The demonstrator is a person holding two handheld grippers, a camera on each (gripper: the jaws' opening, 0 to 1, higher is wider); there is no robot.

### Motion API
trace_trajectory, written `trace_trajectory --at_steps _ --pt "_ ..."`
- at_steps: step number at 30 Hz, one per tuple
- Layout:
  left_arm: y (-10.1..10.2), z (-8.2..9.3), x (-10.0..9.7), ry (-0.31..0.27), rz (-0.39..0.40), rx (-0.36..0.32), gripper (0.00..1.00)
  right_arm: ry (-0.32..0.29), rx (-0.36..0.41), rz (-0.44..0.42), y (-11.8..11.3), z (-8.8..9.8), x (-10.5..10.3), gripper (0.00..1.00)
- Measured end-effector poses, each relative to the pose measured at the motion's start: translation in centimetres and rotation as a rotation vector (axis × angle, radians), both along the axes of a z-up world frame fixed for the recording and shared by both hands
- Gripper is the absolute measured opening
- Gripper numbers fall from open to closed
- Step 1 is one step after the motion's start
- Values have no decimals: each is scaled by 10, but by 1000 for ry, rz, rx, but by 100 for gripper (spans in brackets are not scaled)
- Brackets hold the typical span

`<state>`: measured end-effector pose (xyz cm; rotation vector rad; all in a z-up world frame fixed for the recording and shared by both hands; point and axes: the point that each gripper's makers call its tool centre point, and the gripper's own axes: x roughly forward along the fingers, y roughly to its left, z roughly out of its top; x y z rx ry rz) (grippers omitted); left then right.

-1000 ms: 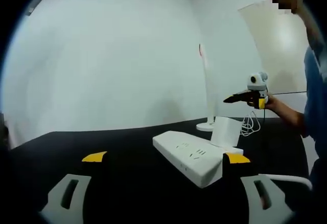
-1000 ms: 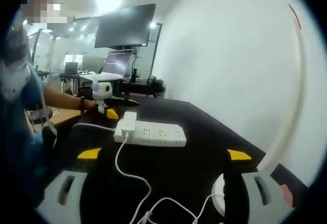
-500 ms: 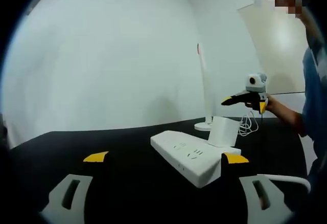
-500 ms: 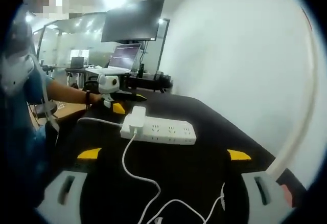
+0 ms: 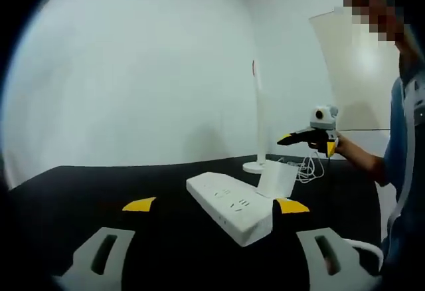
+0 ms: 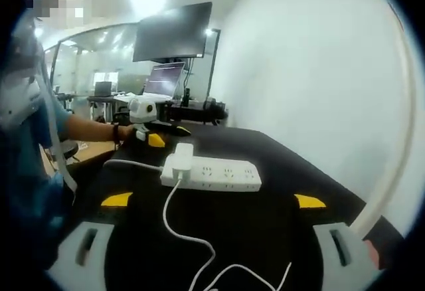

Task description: Insert the desk lamp plug into the socket, turn on the power strip switch, turn on the lamp switch, then turn off the lamp switch, turn off the power strip switch, and remove the plug from the socket.

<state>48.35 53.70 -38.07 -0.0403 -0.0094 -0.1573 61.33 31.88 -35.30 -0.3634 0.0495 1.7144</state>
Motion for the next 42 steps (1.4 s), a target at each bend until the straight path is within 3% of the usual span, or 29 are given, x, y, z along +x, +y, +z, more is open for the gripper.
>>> trace_trajectory --at_steps 2,7,9,16,21,28,34,42 --pt "-16 1 2 7 -46 -9 65 -1 -6 -6 0 -2 2 95" --pt "-38 -19 9 134 -110 72 53 2 -3 -14 -1 -1 5 94" --pt "-44 -24 11 166 -130 56 52 4 13 -5 -1 3 2 94" --pt "-46 -21 12 150 -114 70 54 1 20 12 -1 6 -4 93" --pt "-44 -27 8 188 -112 52 43 -5 18 27 0 6 -9 92" --pt "-43 -27 10 176 -110 63 42 -12 1 33 1 2 -10 91" --pt "-42 -32 10 188 -104 78 34 -17 -14 39 1 -1 -11 91" --pt "-40 -31 10 200 -115 -9 35 -28 -20 47 1 -2 -14 91"
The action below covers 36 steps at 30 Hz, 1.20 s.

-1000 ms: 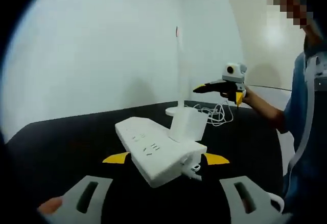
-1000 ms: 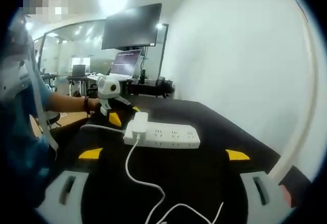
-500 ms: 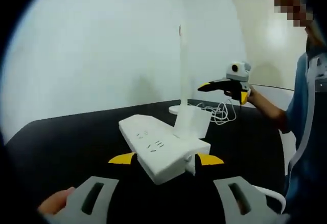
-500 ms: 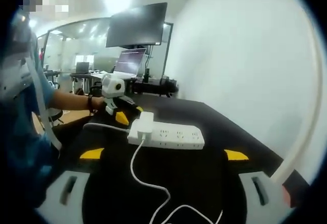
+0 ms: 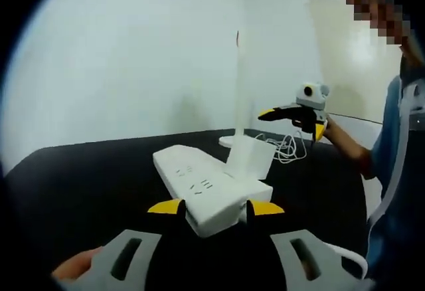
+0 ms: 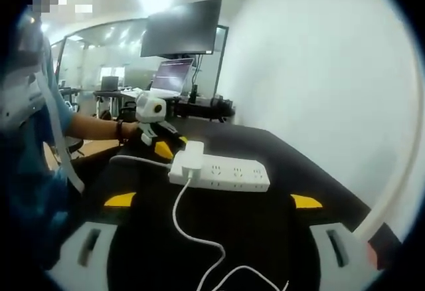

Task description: Insert the desk lamp plug into the socket, turn on the power strip switch, turn on the lamp switch, then turn off the lamp switch, turn off the power strip switch, and remove the plug from the socket.

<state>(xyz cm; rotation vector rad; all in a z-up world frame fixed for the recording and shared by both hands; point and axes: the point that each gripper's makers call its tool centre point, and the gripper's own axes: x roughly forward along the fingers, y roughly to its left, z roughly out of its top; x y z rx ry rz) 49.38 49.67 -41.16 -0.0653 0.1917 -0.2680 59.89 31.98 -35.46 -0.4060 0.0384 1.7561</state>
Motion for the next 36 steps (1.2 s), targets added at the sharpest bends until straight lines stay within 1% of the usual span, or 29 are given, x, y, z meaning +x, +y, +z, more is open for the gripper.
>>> trace_trajectory --at_steps 2,4,6,7,14,19,21,24,26,29,32,36 --pt "-1 0 -1 -1 -2 -11 35 -3 -2 0 0 0 0 91" --pt "-2 0 -1 -2 0 -9 36 -5 -6 0 0 -1 0 91" --pt "0 -1 0 -5 8 1 42 -7 -10 -1 0 -3 -1 91" --pt "0 -1 0 -6 8 0 44 -8 -12 -1 0 -3 -1 90" --pt "0 -8 0 31 4 1 42 -17 -25 -1 1 -6 -1 90" --pt "1 -11 0 53 10 -13 35 -19 -27 3 1 -7 -3 90" --pt "1 -11 0 56 13 -21 35 -17 -26 5 2 -7 -3 90" --pt "-1 -8 -1 45 3 -48 38 -21 -32 4 2 -8 -2 90" --pt "-1 -9 0 48 7 -46 38 -23 -36 3 2 -9 -2 90" --pt "0 -11 1 60 15 -41 35 -26 -41 3 3 -10 -2 89" --pt "1 -11 0 64 18 -48 35 -27 -41 3 3 -11 -3 89" --pt "1 -11 0 69 18 -76 35 -31 -48 2 3 -12 -2 89"
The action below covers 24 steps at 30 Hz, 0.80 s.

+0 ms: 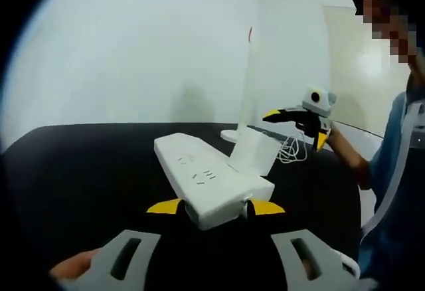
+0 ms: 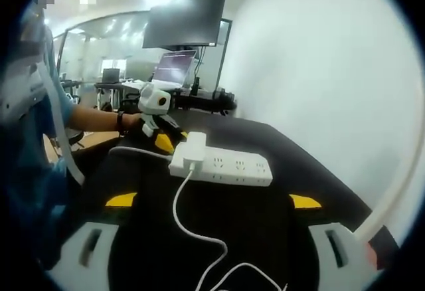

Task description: Insert the desk lamp plug into the socket, turn on the power strip switch, turn on the lamp switch, then turn off the lamp switch, turn off the power strip switch, and remove the plug from the socket.

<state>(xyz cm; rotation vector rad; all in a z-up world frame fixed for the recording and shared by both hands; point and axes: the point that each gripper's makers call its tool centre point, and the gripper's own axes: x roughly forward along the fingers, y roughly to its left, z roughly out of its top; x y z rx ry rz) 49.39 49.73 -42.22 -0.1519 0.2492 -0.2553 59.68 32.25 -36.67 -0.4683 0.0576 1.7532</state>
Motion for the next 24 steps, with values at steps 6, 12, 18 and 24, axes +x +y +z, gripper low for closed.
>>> trace_trajectory --at_steps 6,12,18,24 --pt "-1 -1 0 6 2 -14 35 -8 -9 -3 0 -2 1 89" --pt "0 -1 0 13 2 -27 33 -8 -11 0 0 -3 1 89" --pt "2 -1 -1 16 8 -29 29 -15 -23 -2 1 -6 0 89" --pt "2 -1 -2 9 6 -21 30 -16 -34 0 2 -9 0 89"
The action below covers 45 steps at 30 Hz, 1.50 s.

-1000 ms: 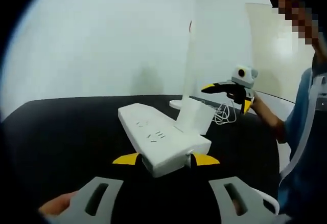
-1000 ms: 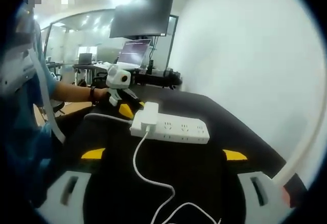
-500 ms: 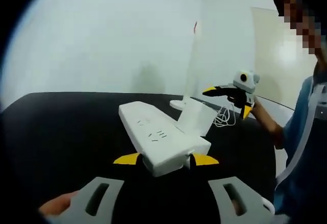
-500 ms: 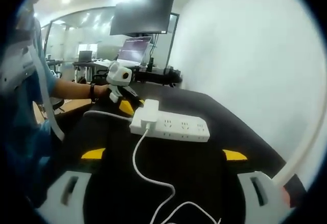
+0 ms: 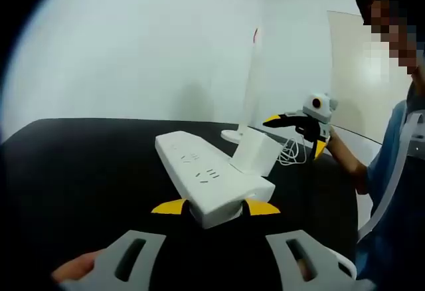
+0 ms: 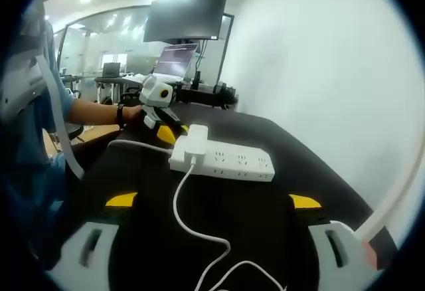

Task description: Insert the desk lamp plug into the socket, turn on the power strip switch, turn on the lamp switch, then turn off the lamp switch, turn off the power strip switch, and remove the plug from the socket.

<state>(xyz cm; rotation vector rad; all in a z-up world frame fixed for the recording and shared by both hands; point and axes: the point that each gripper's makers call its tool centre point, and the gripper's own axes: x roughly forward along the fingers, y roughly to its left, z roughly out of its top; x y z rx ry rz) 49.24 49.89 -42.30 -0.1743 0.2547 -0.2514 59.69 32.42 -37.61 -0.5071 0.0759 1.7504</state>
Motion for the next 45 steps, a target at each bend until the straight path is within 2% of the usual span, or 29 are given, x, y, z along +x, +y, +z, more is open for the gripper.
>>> trace_trajectory --at_steps 4,10,14,20,22,27,31,35,38,40,42,45 --pt "0 0 -1 -24 -4 63 29 -4 -9 -1 0 -2 0 89" --pt "1 7 -2 -61 -6 62 31 2 -4 -9 -1 -1 3 89" --pt "3 10 -2 -88 -5 76 40 26 16 -17 -2 2 6 89" --pt "-2 18 -3 -133 -20 87 48 65 33 -39 -4 3 17 88" --pt "-2 26 -2 -183 -33 130 50 70 33 -49 -4 2 20 87" --pt "-3 29 6 -203 -51 203 50 93 37 -74 -6 -1 28 86" --pt "-12 29 15 -218 -87 252 55 96 27 -85 -6 -4 32 86" --pt "-18 29 18 -231 -121 261 54 92 22 -90 -7 -5 32 85" --pt "-25 37 20 -290 -143 264 55 92 26 -91 -8 -4 32 85" --pt "-30 40 18 -316 -171 253 52 87 23 -91 -8 -4 32 85" --pt "-31 41 18 -322 -185 250 50 84 22 -91 -8 -4 32 85" --pt "-34 37 20 -320 -208 287 50 79 21 -89 -8 -4 31 85"
